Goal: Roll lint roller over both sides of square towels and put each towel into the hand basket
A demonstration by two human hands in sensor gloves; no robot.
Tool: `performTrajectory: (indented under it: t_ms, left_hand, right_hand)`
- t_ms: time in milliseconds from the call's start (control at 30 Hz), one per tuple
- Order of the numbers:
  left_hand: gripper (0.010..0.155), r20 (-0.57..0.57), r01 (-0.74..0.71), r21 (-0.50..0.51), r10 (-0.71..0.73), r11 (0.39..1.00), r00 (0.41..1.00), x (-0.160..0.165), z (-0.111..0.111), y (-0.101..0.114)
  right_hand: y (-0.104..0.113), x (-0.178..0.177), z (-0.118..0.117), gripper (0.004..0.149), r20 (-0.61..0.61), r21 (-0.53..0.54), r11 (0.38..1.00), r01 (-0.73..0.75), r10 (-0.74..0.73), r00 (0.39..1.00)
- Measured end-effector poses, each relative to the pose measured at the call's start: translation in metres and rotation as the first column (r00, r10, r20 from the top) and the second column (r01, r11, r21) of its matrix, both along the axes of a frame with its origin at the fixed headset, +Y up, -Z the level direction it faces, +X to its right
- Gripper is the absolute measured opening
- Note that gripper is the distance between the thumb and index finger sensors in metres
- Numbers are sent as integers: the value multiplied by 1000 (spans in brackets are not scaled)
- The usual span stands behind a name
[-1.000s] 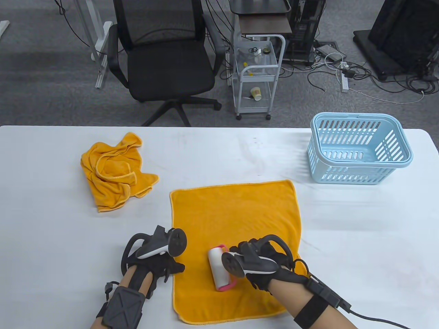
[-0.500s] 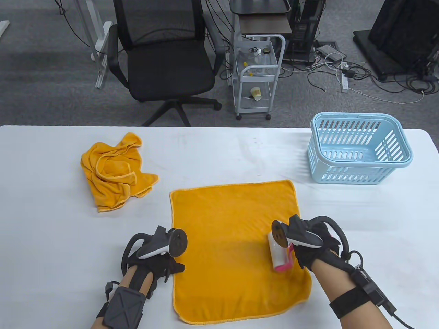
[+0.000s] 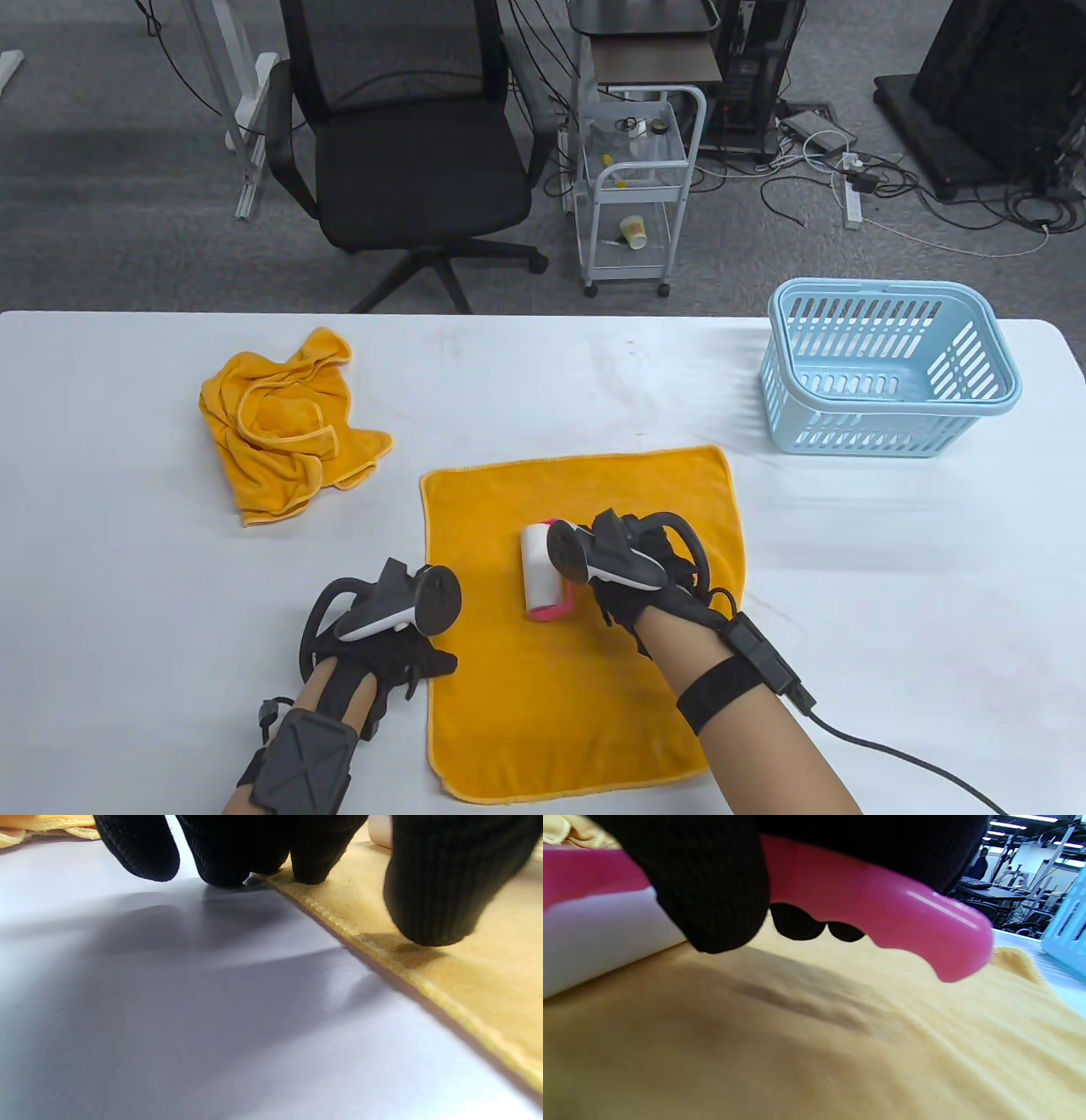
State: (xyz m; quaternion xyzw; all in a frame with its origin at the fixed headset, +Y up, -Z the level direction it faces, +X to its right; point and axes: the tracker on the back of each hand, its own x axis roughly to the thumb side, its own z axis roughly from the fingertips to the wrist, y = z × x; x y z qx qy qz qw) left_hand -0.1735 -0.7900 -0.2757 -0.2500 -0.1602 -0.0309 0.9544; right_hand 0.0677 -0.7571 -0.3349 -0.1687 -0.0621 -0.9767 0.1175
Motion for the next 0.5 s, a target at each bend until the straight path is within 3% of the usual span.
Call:
performTrajectory:
  t_ms: [267, 400, 500]
  left_hand:
    - [82, 1, 5, 2, -5, 1000, 1000, 0, 0, 0]
    - [82, 1, 6, 3, -6, 1000, 1000, 0, 0, 0]
    - [82, 1, 6, 2, -6, 1000, 1000, 0, 0, 0]
  right_hand:
    - [11, 84, -13, 57, 178, 3, 976, -217, 213, 961]
    - [8, 112, -11, 56, 233, -14, 987, -159, 158, 959]
    - [5, 132, -1, 57, 254, 58, 997, -58, 41, 966]
